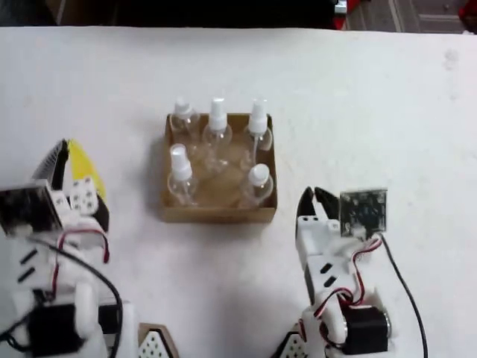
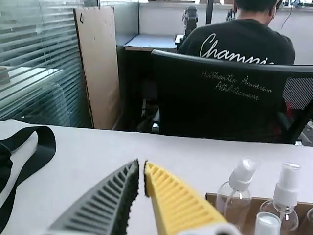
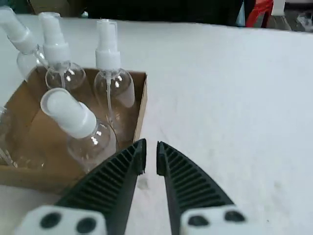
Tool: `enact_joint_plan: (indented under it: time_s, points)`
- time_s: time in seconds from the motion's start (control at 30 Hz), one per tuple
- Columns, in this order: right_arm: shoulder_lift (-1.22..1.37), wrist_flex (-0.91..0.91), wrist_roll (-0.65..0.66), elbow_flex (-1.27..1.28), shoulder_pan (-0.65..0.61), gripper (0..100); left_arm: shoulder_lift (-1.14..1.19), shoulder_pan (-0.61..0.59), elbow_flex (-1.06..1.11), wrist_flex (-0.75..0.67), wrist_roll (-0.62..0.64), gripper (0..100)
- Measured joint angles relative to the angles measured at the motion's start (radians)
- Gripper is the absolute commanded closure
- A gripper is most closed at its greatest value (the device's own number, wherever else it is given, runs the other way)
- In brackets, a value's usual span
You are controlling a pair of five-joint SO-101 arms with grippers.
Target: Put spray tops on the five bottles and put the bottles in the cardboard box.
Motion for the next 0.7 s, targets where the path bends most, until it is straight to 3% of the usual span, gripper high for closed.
enact_joint_plan:
  time_s: [0.2,0.7]
  points:
    - [-0.044,0.000,0.000,0.011,-0.002,98.1,-0.265,0.000,0.103,0.023,-0.002,98]
    - [-0.046,-0.002,0.000,0.021,-0.003,98.0,-0.265,0.003,0.315,0.052,-0.006,98]
